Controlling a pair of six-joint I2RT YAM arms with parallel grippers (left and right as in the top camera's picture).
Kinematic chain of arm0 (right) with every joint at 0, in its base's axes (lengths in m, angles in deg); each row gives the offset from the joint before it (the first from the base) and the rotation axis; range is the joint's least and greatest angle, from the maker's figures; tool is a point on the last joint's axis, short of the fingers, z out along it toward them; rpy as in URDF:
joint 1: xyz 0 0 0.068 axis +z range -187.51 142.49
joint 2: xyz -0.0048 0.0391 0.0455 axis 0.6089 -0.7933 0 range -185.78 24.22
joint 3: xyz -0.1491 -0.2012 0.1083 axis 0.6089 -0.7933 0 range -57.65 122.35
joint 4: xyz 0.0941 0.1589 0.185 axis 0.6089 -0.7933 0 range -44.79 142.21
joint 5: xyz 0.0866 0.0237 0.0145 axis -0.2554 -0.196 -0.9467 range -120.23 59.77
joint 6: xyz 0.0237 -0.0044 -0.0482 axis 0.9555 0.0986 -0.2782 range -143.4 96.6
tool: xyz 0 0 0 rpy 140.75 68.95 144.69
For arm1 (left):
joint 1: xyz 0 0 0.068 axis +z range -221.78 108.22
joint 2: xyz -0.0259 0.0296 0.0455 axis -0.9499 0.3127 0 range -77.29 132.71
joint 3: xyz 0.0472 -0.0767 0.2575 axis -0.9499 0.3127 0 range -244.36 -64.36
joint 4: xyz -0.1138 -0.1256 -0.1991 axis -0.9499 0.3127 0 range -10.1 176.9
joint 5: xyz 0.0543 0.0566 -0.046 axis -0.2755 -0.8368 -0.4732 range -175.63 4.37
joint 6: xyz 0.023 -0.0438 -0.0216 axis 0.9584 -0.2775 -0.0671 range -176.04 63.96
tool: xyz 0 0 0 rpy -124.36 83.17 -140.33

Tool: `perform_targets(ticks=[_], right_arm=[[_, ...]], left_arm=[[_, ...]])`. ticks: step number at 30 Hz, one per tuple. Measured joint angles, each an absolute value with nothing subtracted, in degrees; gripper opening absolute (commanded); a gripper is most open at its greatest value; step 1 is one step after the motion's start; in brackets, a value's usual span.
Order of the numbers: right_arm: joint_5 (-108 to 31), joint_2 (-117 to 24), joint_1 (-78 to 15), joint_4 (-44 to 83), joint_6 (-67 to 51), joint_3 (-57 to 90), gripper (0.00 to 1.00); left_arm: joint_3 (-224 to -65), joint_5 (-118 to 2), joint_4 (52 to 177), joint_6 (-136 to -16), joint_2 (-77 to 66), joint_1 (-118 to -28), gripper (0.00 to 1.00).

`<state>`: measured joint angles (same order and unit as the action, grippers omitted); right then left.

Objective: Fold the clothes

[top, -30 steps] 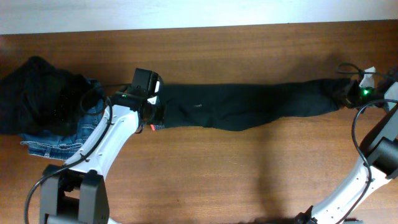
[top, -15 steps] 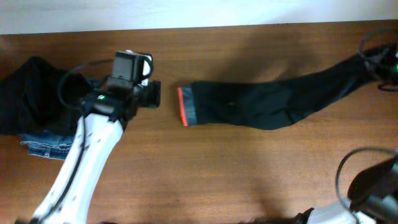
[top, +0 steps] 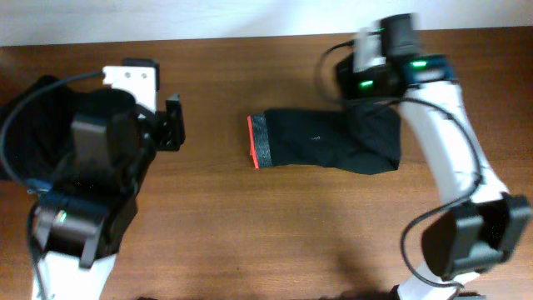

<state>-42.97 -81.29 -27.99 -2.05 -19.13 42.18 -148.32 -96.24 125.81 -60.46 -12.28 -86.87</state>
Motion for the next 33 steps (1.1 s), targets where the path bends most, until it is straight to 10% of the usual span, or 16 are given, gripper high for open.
perform_targets(ticks=[13, 16, 22, 27, 33], right_arm=[[-39.03, -90.43, -13.91, -2.4, -17.12, 41.48, 0.65], [-38.07, -88.66, -14.74, -3.95, -17.43, 41.48, 0.65], [-37.5, -86.56, -23.57, -5.52, -15.61, 41.5, 0.71], [-41.54, -86.54, -37.43, -7.38, -13.95, 41.5, 0.98], [-47.95, -86.97, -50.92, -10.2, -17.21, 41.04, 0.99]], left_arm=[[-148.39, -96.63, 126.42, -60.25, -15.8, -86.87, 0.64], [-148.39, -96.63, 126.86, -60.11, -14.73, -86.87, 0.64], [-148.47, -95.89, 128.8, -60.09, -8.59, -86.87, 0.64], [-148.47, -88.5, 128.65, -59.87, -0.02, -86.87, 0.6], [-148.47, -78.51, 127.79, -57.95, 11.22, -87.33, 0.59]])
